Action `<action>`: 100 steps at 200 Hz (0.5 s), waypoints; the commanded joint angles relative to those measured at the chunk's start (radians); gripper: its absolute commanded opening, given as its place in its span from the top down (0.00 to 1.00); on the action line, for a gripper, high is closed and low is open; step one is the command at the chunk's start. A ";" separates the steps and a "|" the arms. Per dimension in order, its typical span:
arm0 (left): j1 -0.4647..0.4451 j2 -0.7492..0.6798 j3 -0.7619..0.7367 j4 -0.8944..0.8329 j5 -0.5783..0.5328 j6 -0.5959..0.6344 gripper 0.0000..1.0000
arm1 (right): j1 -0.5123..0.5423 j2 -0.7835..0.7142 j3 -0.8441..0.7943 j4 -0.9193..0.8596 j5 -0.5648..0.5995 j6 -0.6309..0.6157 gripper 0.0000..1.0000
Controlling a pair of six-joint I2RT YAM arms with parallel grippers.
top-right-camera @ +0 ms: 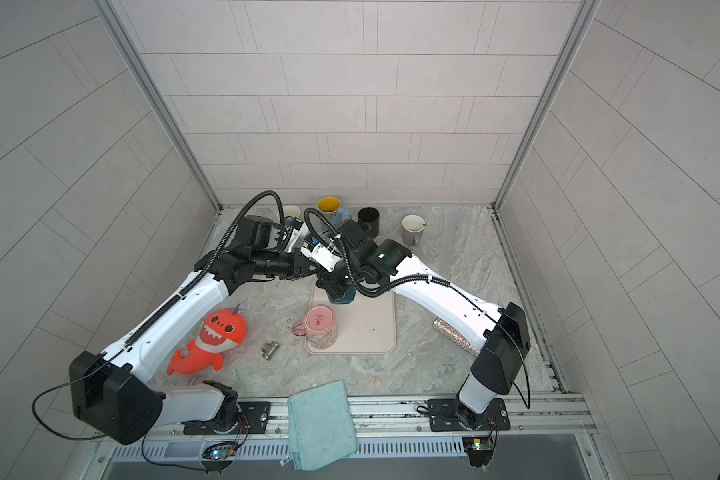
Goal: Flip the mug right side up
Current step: 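Close the left gripper on the dark green mug's handle beside the right gripper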
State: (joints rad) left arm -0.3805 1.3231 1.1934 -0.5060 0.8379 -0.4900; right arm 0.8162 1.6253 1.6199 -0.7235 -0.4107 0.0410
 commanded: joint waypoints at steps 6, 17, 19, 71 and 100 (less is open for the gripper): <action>-0.023 0.012 0.020 -0.071 0.003 0.056 0.53 | 0.011 0.001 0.065 0.048 0.004 -0.062 1.00; -0.026 0.011 0.018 -0.072 0.007 0.057 0.55 | 0.011 0.004 0.070 0.051 0.000 -0.063 1.00; -0.026 0.011 0.018 -0.073 0.007 0.057 0.56 | 0.011 0.005 0.070 0.050 0.000 -0.063 1.00; -0.047 0.027 0.016 -0.075 0.040 0.059 0.66 | 0.011 0.018 0.097 0.037 0.015 -0.084 1.00; -0.055 0.029 0.014 -0.075 0.050 0.059 0.78 | 0.011 0.020 0.103 0.029 0.022 -0.098 1.00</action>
State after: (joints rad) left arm -0.3950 1.3315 1.1995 -0.5297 0.8658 -0.4831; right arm 0.8139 1.6463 1.6520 -0.7879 -0.3992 0.0235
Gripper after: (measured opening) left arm 0.259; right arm 0.068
